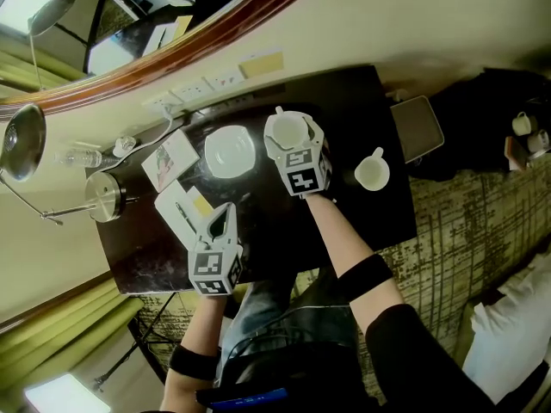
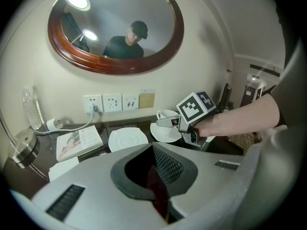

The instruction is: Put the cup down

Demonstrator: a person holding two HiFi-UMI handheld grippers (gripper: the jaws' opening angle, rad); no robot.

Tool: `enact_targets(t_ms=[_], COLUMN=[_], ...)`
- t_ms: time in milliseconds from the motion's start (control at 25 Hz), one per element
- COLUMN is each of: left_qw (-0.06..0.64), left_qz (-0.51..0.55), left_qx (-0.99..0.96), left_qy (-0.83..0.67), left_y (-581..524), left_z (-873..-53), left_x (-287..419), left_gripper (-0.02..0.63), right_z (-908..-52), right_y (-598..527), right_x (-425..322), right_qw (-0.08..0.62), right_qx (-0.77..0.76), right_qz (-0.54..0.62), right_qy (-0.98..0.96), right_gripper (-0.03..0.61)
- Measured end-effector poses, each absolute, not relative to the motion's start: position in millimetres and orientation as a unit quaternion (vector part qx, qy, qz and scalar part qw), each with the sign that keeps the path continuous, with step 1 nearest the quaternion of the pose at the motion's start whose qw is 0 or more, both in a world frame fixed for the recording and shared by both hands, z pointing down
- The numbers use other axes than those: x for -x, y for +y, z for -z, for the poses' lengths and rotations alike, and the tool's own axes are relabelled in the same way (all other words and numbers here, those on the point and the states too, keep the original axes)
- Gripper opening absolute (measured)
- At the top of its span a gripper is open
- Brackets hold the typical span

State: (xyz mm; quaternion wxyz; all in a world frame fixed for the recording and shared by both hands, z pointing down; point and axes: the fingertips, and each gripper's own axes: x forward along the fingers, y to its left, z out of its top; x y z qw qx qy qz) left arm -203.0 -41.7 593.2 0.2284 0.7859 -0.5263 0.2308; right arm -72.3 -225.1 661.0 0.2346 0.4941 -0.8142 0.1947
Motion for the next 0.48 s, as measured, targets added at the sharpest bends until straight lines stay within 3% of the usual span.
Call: enact_targets(t_ms=[480], left_qw=[0.214], left_qz=[-0.217], left_qx=[-0.793], left_qy=[-0.527], left_y=[-36.9], left_z=[-578.9], left_x=[200.0], left_gripper=[0.004], right_z=[-630.7], right_y=[-186.6], right_x=[63.3], right_qw=[0.212], right_qx=[-0.497], right_qz=[-0.203], right_qy=[-0.817], right_gripper=[0.431])
